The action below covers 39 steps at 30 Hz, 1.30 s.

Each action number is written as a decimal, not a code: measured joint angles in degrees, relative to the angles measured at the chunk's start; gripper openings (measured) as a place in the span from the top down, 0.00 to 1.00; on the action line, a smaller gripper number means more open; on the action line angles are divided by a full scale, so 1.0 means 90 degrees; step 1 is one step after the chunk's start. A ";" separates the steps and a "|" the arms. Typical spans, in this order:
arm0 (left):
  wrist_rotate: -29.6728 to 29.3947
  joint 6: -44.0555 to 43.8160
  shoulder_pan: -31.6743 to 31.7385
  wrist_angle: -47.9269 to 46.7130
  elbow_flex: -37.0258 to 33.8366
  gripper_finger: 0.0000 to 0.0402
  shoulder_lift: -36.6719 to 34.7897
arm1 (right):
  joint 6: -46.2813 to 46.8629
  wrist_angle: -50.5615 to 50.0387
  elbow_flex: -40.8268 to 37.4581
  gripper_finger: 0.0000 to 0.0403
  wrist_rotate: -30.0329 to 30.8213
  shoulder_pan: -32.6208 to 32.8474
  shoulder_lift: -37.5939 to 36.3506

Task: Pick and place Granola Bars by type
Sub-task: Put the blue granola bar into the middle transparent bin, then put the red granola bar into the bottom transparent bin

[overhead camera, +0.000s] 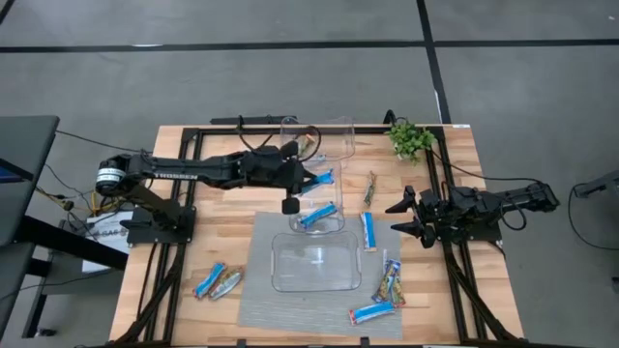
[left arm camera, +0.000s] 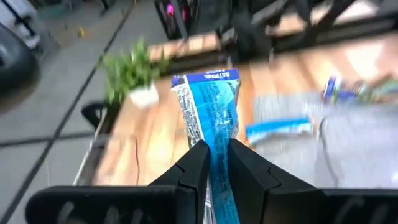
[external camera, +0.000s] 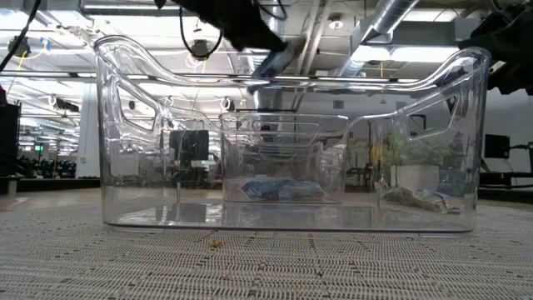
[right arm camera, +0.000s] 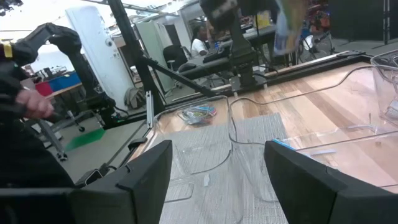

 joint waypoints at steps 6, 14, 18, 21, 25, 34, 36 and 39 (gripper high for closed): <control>-0.0025 -0.0409 0.0011 -0.0692 -0.0011 0.87 0.0624 | 0.0002 0.0000 0.0000 0.38 -0.0002 -0.0001 -0.0005; 0.0146 -0.0544 0.0012 -0.0444 -0.0006 0.87 0.1606 | -0.0001 -0.0001 -0.0001 0.38 -0.0002 -0.0002 -0.0005; 0.0146 -0.0544 0.0012 -0.0478 -0.0006 0.87 0.1801 | 0.0001 0.0000 -0.0002 0.38 0.0000 -0.0002 -0.0005; 0.0143 -0.0576 0.0012 -0.0470 0.0004 0.87 0.1794 | 0.0000 -0.0002 -0.0002 0.38 -0.0002 0.0000 -0.0005; 0.0228 -0.0809 0.0012 -0.0479 0.0004 0.85 0.1794 | 0.0001 0.0000 0.0000 0.38 -0.0001 0.0000 -0.0005; 0.0362 -0.0933 0.0012 -0.0501 0.0004 0.67 0.1794 | 0.0000 -0.0001 -0.0002 0.38 -0.0002 -0.0002 -0.0005; 0.0362 -0.0905 0.0012 -0.0498 0.0004 0.65 0.1794 | 0.0002 0.0000 0.0000 0.38 -0.0002 0.0000 -0.0005; 0.0413 -0.1001 0.0012 -0.0424 0.0004 0.62 0.1717 | -0.0001 0.0000 0.0000 0.38 -0.0002 -0.0001 -0.0005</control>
